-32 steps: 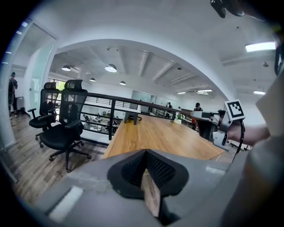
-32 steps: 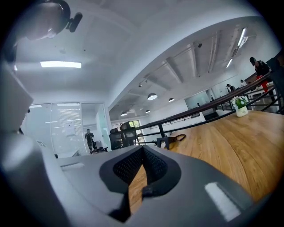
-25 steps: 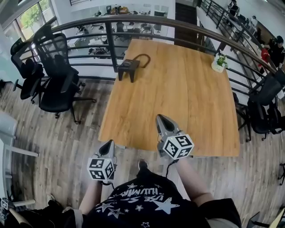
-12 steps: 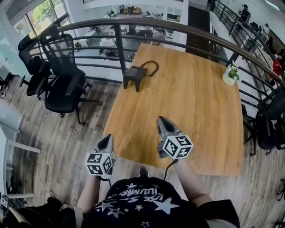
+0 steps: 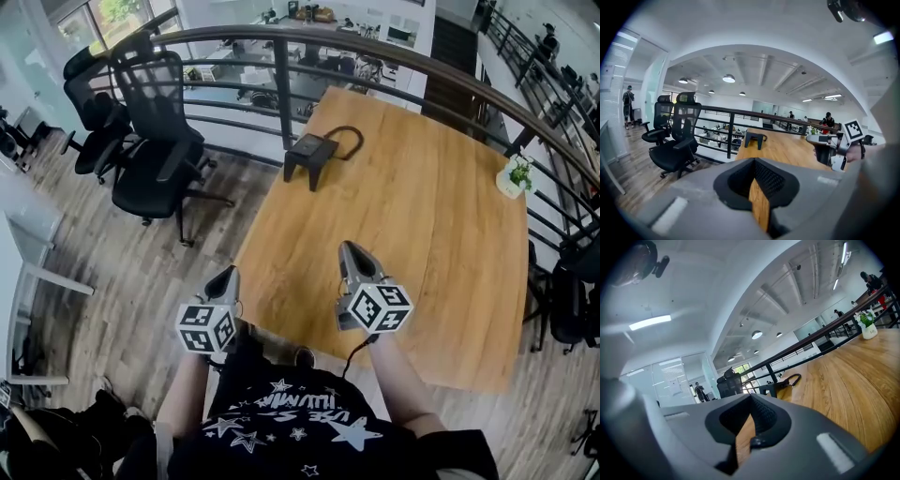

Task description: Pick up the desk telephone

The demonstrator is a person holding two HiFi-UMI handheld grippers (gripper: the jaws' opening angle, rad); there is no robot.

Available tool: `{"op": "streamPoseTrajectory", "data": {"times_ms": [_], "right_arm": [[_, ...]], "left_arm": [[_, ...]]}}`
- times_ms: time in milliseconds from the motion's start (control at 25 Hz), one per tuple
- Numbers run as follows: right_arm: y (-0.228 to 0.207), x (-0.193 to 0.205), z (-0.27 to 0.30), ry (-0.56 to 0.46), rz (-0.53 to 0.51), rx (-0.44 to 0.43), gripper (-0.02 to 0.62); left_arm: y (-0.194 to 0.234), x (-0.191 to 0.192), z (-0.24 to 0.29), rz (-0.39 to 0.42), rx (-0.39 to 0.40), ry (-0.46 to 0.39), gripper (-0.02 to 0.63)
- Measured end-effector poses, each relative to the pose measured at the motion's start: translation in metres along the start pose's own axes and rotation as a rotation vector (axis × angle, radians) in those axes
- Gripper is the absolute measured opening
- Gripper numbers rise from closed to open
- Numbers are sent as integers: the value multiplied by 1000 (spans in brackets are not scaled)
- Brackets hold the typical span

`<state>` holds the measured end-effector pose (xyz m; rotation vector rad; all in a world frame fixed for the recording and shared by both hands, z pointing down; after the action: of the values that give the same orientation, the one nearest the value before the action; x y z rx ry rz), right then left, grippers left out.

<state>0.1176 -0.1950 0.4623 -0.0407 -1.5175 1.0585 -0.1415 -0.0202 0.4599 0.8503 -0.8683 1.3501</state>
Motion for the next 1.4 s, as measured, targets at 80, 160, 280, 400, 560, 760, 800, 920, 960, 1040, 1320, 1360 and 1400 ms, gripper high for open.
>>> {"op": "streamPoseTrajectory", "data": {"times_ms": [80,160,280,400,560,760,800,920,960,1040,1320,1360,1400], "right_arm": [[0,1,2,-7,-11,21,2],[-3,1,5,-20,-10,43,2],[-5,0,11,-42,3,86,2],[0,-1,22,-63,4,126,2],[6,0,44,-95,22,174,2],[17,-1,82,-131,43,210,2],[20,-2,89,-141,60,216,2],[23,-2,110,-159,116,235,2],[22,0,119,-161,131,243,2],[17,4,137,-168,162,256,2],[19,18,179,-225,307,285,2],[19,19,185,-236,333,285,2],[19,20,192,-247,361,281,2]], "left_arm": [[4,-2,7,8,15,0,2],[10,-5,17,14,34,0,2],[22,-10,34,17,75,-5,2],[41,-18,51,26,119,-11,2],[67,-28,80,34,182,-6,2],[103,-44,117,59,251,-15,2],[111,-48,123,59,262,-16,2],[129,-57,141,67,291,-12,2],[134,-58,148,70,299,-10,2],[145,-60,164,75,317,-11,2],[172,-64,187,87,378,-13,2],[175,-64,191,89,386,-15,2],[179,-65,195,90,395,-16,2]]}}
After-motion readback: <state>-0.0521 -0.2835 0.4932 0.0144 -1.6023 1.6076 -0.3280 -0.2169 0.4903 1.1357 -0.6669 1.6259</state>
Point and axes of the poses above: the fingertips, and each gripper's own axes: z forward along the fingers, y to its left, x out of its underside, the point moved 8 cm from there along -z, backward along the fingers, and after that the axes turned 10 degrees about z, right-handed, at the moved point
